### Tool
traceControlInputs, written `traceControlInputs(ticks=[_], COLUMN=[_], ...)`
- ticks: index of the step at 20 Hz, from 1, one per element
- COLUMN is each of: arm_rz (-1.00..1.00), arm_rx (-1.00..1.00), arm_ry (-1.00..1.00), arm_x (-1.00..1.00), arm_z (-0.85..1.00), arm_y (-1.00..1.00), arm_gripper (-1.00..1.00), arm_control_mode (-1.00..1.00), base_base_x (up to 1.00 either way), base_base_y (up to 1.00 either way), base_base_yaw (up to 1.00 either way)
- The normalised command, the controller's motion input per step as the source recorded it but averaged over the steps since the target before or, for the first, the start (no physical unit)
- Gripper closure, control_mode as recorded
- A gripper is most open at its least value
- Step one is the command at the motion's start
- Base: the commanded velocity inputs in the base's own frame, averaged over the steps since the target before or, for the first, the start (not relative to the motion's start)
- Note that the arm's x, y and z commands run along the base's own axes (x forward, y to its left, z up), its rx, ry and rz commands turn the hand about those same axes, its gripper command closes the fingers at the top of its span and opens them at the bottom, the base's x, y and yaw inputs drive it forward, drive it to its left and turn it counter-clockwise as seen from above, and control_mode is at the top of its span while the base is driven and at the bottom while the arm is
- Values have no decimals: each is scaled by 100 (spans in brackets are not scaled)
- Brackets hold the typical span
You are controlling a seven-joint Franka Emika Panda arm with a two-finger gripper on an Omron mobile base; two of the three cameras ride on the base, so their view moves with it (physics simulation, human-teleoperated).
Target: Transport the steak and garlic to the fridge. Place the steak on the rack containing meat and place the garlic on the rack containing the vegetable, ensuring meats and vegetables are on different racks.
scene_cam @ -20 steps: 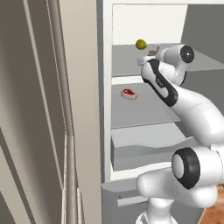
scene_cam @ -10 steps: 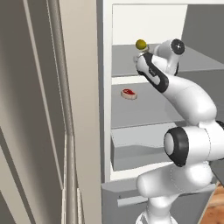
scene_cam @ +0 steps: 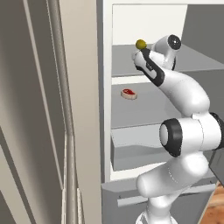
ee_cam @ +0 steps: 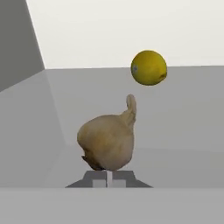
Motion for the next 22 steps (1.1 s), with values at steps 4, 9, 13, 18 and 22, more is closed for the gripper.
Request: traceControlInputs(ticks=[4,9,13,18,22], arm_rz=[0,0,0,0,0], arm_rx=[0,0,0,0,0], arm_ry=[-10,-10,-5,-1,0], arm_x=[2,14,1,-11,-41], arm_z=[-22,-1,0,5,0], arm_y=[0,0,0,2,5], arm_gripper=[-100,-100,-100,-100,-100], arm_control_mode=[-100,-100,-100,-100,-100], base_base_x=[0,0,0,0,0], base_base_y=[0,0,0,0,0], base_base_yaw=[0,0,0,0,0])
